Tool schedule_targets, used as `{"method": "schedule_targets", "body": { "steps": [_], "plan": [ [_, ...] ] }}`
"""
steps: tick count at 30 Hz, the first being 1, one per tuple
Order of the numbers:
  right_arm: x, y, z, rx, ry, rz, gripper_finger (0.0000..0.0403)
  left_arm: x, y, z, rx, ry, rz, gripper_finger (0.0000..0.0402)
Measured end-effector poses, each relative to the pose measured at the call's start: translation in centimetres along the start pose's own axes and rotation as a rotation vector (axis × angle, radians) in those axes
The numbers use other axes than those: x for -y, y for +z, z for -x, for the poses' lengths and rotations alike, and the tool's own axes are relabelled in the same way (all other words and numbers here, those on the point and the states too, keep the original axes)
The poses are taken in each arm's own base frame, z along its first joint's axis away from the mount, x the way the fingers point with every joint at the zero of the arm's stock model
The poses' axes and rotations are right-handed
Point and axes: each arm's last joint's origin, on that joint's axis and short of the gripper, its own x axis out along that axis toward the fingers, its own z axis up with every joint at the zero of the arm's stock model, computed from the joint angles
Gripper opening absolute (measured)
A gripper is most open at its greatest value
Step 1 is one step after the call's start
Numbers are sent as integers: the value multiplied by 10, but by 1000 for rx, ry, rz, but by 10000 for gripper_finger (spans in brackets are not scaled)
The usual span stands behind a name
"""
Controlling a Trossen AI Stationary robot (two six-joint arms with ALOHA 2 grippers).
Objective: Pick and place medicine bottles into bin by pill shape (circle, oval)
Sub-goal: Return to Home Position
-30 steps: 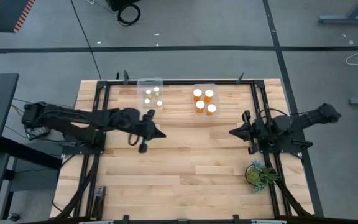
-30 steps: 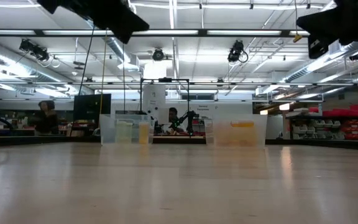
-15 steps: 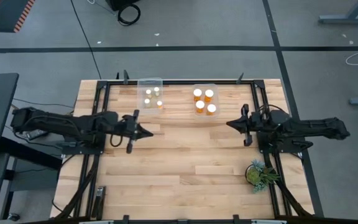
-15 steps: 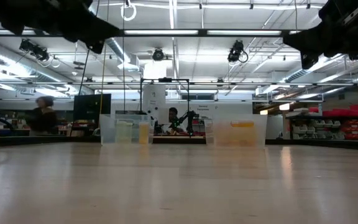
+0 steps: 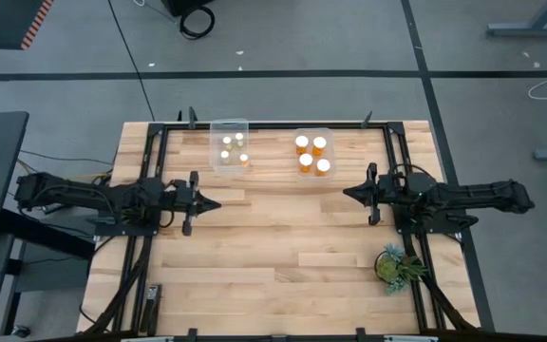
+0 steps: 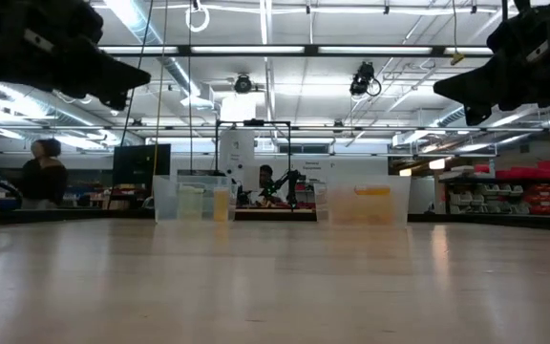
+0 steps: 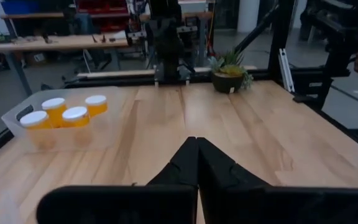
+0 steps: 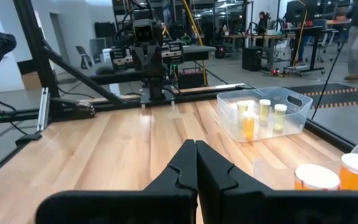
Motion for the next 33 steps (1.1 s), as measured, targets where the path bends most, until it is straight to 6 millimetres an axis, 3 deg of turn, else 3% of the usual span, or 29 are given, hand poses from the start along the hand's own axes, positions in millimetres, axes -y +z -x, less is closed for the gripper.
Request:
{"method": "schedule_targets", "body": {
  "steps": [9, 15, 26, 33],
  "plan": [
    [0, -1, 0, -12, 0, 9, 6, 0, -15, 20, 111, 14, -38, 3],
    [-1, -2, 0, -22, 21, 17, 7, 0, -22, 27, 84, 14, -50, 5],
    [-1, -3, 0, -28, 22, 7, 7, 5, -16, 33, 160, -26, -79, 3],
    [0, -2, 0, -24, -8, -74, 7, 4, -4, 36, 290, -12, 26, 3]
  ]
}}
